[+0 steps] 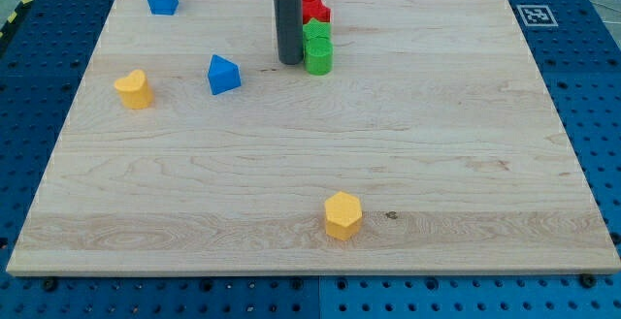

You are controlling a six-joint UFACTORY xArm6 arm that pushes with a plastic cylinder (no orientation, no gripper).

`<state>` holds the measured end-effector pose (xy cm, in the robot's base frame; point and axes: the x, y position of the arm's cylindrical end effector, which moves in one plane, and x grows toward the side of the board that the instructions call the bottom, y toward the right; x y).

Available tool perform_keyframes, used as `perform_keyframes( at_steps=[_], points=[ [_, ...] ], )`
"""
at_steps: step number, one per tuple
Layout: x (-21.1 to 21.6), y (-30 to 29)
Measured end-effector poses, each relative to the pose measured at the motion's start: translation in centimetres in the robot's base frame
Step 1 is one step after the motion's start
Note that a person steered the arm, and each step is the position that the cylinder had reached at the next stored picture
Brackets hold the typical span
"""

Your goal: Move the blue cube below the green circle

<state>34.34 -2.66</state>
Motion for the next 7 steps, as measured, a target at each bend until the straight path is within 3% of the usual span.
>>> perform_keyframes(
  at_steps=[1,3,4,6,7],
  points=[
    [0.6,0.8],
    [-0.3,-5.5],
    [-4.0,-10.7],
    [-13.3,-12.9],
    [-15.2,-14.8]
  ],
)
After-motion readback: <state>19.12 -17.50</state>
